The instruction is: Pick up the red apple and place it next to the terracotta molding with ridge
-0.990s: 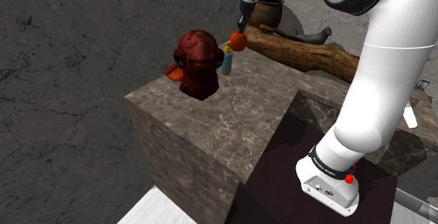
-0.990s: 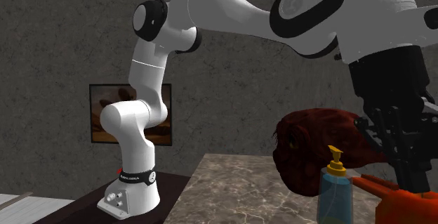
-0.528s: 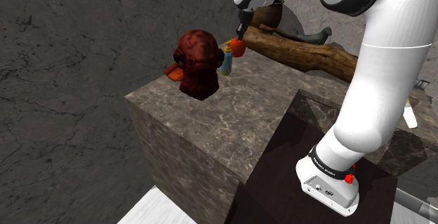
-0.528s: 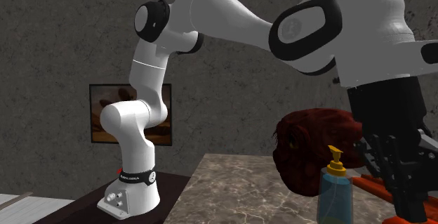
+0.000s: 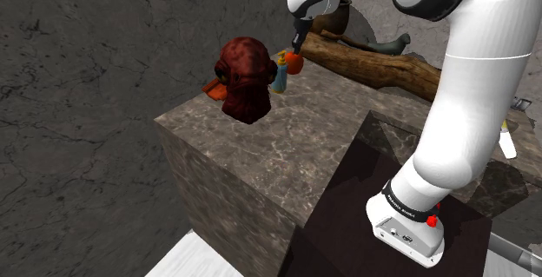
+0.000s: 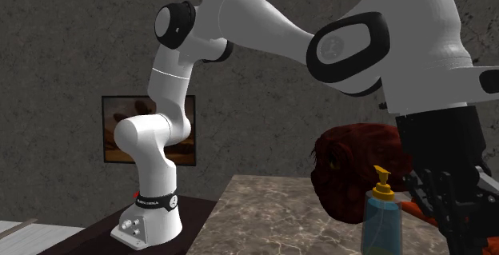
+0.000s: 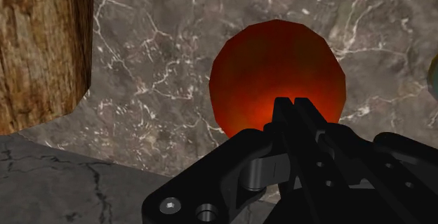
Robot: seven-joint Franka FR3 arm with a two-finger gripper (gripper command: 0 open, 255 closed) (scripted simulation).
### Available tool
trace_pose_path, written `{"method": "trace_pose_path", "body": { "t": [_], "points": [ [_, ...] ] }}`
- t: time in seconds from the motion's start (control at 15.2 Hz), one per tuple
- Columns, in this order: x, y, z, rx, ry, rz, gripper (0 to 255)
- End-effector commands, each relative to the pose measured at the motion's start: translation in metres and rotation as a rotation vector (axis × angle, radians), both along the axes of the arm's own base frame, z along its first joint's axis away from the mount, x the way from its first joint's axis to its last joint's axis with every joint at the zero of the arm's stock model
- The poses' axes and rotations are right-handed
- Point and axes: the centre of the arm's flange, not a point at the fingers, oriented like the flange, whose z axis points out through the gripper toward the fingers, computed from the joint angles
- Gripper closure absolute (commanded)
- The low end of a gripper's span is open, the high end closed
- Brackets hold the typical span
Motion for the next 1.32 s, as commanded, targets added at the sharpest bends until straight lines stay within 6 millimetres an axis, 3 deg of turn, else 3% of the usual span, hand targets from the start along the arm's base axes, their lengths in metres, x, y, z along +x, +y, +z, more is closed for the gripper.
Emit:
{"method": "trace_pose_path", "body": {
  "t": [0.0,0.07,0.13,0.46,0.73,1.25],
  "points": [
    [0.0,0.0,0.0,0.0,0.0,0.0,255],
    [0.0,0.0,0.0,0.0,0.0,0.0,255],
    [0.0,0.0,0.0,0.0,0.0,0.0,0],
    [0.0,0.0,0.0,0.0,0.0,0.0,0],
    [-0.008,0.007,0.049,0.0,0.0,0.0,0],
    [-0.008,0.007,0.049,0.0,0.0,0.0,0]
  ]
}}
